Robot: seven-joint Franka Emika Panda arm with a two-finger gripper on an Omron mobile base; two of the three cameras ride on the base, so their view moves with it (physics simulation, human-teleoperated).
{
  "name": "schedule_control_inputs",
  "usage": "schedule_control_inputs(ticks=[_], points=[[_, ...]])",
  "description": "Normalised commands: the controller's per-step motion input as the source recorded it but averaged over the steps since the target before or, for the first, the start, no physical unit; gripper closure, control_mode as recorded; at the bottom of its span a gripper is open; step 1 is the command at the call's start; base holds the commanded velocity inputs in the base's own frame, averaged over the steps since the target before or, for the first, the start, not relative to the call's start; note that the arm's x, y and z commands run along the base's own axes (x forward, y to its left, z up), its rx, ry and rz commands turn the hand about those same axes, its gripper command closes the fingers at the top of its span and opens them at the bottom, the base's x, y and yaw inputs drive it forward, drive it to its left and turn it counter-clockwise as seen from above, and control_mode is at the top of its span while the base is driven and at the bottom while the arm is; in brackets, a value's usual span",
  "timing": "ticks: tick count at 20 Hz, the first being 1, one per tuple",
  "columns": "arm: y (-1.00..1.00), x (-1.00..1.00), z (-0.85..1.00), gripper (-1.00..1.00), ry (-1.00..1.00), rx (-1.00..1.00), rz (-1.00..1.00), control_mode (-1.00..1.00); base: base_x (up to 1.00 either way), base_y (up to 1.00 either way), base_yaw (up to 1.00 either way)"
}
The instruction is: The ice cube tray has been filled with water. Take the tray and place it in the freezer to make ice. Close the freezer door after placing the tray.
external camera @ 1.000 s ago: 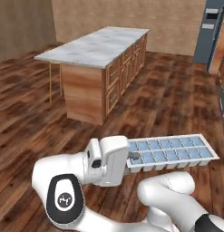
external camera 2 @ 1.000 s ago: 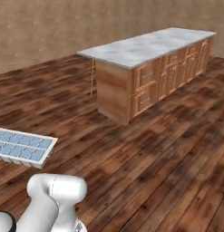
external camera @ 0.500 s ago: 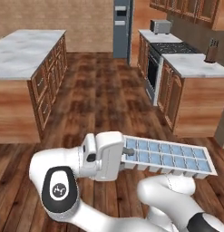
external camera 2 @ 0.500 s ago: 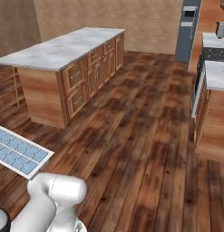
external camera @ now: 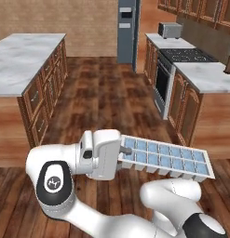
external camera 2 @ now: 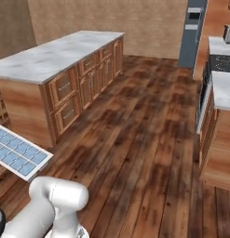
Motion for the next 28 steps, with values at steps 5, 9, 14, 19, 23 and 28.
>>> schedule_control_inputs(ticks=[5,9,14,19,23,28], points=[[0.00,0.00,0.00,1.00,0.00,0.00,0.00,1.00,1.00,-0.01,0.08],[0.00,0.00,0.00,1.00,0.00,0.00,0.00,1.00,1.00,-0.03,0.15],[0.00,0.00,0.00,1.00,0.00,0.00,0.00,1.00,1.00,-0.09,0.32],[0.00,0.00,0.00,1.00,0.00,0.00,0.00,1.00,1.00,-0.14,0.43],[0.00,0.00,0.00,1.00,0.00,0.00,0.00,1.00,1.00,-0.26,0.32],[0.00,0.00,0.00,1.00,0.00,0.00,0.00,1.00,1.00,-0.41,0.05]])
